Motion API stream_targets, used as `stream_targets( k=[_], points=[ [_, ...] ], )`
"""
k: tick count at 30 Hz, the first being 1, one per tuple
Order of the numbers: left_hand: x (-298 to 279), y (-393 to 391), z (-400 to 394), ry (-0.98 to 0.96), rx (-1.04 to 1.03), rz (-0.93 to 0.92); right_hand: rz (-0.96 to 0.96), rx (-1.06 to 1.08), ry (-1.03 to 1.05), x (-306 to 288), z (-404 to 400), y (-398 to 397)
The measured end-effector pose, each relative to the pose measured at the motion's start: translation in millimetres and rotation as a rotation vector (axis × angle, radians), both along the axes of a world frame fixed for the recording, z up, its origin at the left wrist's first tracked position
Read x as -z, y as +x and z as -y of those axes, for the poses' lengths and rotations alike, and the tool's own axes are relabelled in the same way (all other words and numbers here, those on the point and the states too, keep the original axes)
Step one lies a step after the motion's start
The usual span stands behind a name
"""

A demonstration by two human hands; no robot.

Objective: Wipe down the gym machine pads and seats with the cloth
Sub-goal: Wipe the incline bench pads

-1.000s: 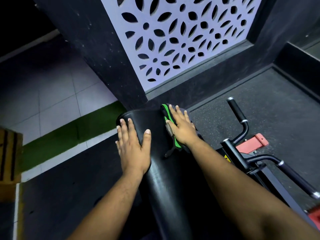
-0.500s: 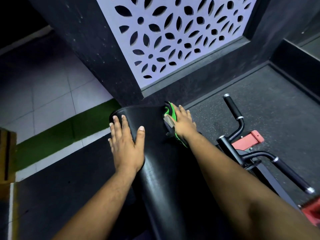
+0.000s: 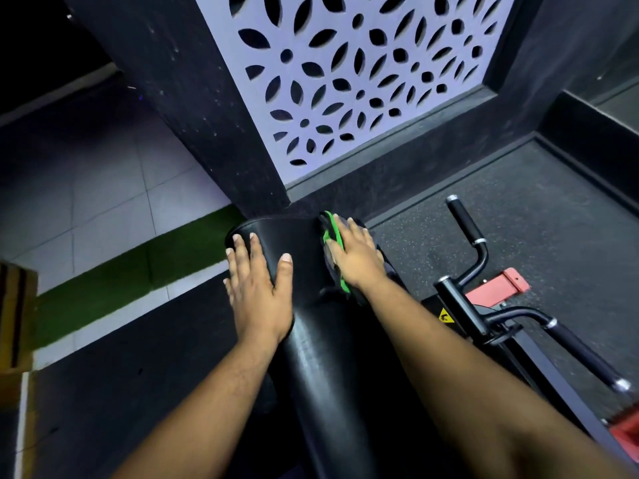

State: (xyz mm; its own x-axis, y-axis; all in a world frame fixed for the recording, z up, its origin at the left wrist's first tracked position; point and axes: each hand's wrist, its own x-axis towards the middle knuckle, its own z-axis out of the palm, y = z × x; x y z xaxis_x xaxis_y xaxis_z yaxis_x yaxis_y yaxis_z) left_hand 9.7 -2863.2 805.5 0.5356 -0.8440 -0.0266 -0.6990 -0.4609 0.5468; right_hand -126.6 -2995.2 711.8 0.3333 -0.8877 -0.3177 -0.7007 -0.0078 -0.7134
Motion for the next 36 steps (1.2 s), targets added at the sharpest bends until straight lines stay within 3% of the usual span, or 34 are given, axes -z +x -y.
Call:
stream_targets(
  k=[3,6,13,20,23,28,32,36],
  points=[
    [0.3,0.9,0.0,-0.003,-0.002,-0.011,0.103,-0.138,-0.111,-4.5,-75.6,-51.1],
    [0.1,-0.9,0.0,0.002,-0.015,-0.015,0.148,-0.119,-0.108,-10.0,-119.5,-78.6],
    [-1.1,0.3,-1.5,-0.037,-0.03,-0.103,0.059,-0.119,-0.099,-69.4,-26.1,54.3],
    [-0.4,0.8,-12.3,-0.23,-0.074,-0.286,0.08,-0.246,-0.23,-75.8,-141.6,-27.1],
    [1.3,1.8,-12.6,-0.328,-0.108,-0.362,-0.009,-0.239,-0.212,-80.0,-107.6,8.8],
    [-2.8,-2.9,-22.3,-0.373,-0.135,-0.403,0.004,-0.233,-0.159,-92.4,-51.1,67.0],
    [1.3,-23.6,-59.5,-0.358,-0.061,-0.432,0.015,-0.309,-0.273,-88.2,-127.5,1.8],
    [11.5,-59.4,-114.8,-0.277,0.086,-0.401,0.038,-0.261,-0.236,-82.3,-213.5,-76.3]
  ],
)
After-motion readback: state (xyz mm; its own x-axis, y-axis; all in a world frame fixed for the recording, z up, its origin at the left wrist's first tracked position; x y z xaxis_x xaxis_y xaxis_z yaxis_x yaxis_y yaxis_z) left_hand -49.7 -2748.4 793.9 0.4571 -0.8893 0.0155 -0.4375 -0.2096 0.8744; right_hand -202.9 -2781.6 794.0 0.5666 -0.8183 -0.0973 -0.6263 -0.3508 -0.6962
